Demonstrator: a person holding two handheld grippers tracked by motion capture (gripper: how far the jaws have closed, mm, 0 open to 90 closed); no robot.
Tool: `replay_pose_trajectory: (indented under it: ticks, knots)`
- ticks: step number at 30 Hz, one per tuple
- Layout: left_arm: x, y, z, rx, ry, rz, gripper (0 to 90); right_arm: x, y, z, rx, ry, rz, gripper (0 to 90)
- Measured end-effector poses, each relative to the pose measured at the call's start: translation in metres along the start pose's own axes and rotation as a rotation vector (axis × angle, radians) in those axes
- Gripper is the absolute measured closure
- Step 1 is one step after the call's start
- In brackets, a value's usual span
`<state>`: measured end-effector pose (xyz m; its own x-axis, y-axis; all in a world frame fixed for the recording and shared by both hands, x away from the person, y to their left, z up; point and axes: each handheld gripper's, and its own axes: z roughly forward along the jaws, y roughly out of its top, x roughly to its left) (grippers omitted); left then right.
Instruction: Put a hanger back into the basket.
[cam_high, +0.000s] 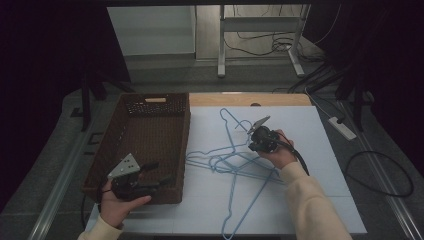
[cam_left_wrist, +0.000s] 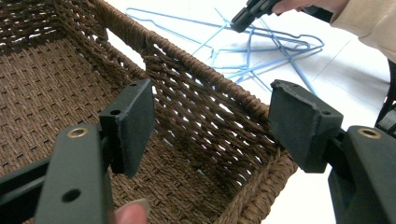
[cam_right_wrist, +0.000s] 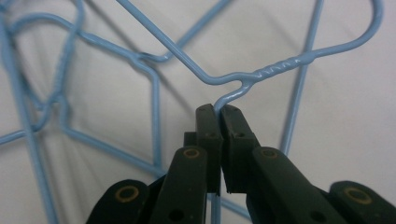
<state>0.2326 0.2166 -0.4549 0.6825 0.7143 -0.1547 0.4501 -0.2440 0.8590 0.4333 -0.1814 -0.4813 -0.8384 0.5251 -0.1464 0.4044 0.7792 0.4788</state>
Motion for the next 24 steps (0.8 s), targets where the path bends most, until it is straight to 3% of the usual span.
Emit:
replay_pose_trajectory:
  ticks: [6,15,24]
  knots:
    - [-0.001,0.001,-0.001,-0.005,0.000,0.003,31.9,0.008,-0.007,-0.026,-0.095,0.020,-0.007,86.9]
    - [-0.002,0.002,-0.001,-0.006,0.000,0.002,31.9,0.018,-0.036,-0.063,-0.270,0.082,-0.004,87.0]
    - [-0.004,0.002,0.001,-0.001,-0.002,0.006,31.9,0.030,-0.049,-0.092,-0.362,0.106,-0.015,87.1]
